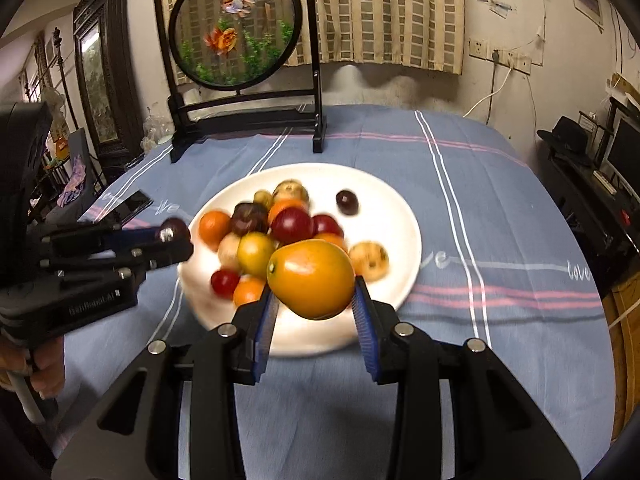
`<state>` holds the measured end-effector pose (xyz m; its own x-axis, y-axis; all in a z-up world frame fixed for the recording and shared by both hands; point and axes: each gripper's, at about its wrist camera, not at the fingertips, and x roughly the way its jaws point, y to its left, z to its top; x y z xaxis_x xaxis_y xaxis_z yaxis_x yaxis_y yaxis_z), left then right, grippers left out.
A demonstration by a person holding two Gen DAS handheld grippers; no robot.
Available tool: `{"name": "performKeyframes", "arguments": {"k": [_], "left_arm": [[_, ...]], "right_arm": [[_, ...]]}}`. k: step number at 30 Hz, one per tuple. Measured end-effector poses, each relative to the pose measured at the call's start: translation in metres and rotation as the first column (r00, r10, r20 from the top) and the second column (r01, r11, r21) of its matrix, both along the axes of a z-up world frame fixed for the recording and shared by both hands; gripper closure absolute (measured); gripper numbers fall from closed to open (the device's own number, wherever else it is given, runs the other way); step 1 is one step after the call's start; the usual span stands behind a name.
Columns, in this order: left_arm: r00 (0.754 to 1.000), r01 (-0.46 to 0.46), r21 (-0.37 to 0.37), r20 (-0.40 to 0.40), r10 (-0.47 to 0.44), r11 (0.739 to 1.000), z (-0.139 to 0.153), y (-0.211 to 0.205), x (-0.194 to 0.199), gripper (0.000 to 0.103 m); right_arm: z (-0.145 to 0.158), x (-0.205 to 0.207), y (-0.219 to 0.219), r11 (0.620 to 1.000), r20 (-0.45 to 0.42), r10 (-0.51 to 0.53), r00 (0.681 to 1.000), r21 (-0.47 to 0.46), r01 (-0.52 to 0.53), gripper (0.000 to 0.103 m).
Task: Organize fruits
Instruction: 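Carry plum and yellow-orange fruit onto the white plate and open both tools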
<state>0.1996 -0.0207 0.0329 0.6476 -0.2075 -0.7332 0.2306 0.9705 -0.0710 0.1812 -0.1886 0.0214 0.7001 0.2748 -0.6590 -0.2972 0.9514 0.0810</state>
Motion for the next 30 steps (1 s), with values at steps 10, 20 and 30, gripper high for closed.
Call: {"name": "performKeyframes", "arguments": {"k": [10,20,30], "left_arm": [[0.998,-0.049,0.017,-0.046,0.049,0.999,-0.019,-0.008,0.063,0.075],[0.995,-0.084,-0.003,-0.055,0.084,0.996,-0.028,-0.007,0.085,0.063],[0.994,-0.109,-0.006,0.023,0.109,0.994,-0.008,-0.002,0.064,0.028]], "right_arm": [[-0.015,0.088,-0.009,0.995,-0.070,-0.094,0.993,0.037,0.097,0.066],[-0.042,0.120,-0.003,0.992,-0.164,-0.126,0.978,0.007,0.129,0.043],[-0.022,0.095,-0.015,0.990,-0.095,-0.137,0.986,0.031,0.140,0.036]]}}
